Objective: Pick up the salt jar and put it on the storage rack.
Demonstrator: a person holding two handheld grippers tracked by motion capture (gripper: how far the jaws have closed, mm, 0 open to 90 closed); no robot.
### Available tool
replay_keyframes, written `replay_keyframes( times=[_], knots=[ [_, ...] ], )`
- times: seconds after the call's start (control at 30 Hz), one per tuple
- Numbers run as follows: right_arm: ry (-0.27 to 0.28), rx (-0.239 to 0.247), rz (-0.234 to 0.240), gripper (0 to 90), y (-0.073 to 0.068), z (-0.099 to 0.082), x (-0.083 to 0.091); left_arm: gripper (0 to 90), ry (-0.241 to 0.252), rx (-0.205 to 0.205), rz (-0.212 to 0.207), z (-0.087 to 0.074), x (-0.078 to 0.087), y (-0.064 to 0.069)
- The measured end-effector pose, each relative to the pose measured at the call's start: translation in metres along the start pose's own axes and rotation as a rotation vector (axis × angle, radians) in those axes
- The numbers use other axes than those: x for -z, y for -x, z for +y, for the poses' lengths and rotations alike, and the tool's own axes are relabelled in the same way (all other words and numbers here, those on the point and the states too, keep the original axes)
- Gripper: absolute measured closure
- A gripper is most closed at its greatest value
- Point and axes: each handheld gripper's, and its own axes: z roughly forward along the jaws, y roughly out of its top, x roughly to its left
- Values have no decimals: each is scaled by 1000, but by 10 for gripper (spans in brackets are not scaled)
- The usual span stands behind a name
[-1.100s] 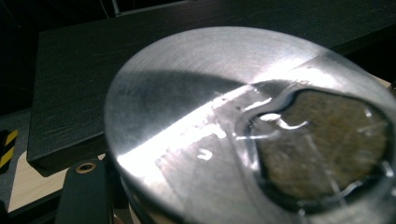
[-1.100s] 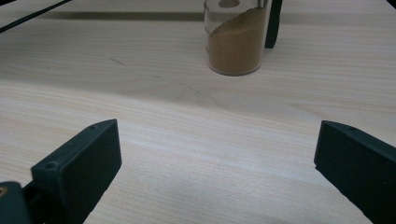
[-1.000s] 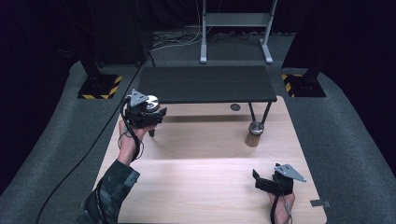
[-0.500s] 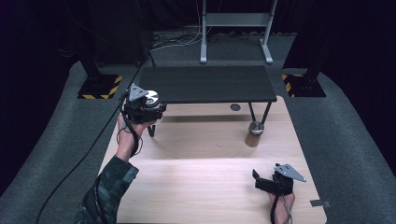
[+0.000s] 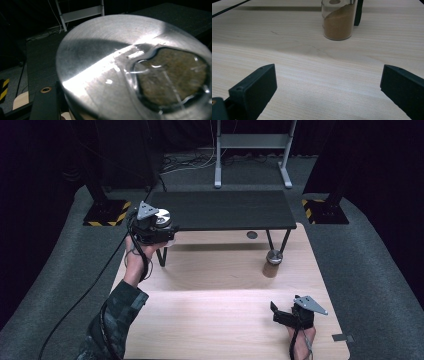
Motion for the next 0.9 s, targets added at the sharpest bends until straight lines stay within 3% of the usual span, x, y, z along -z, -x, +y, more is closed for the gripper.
replay_keyframes(
  times=[0.6, 0.9],
  knots=[
    [-4, 1, 2, 0, 0, 1, 0, 308, -26, 12, 15, 35, -16, -11],
    [-7, 1, 1, 0, 0, 1, 0, 308, -47, 41, 21, 46, -27, -21]
  ],
)
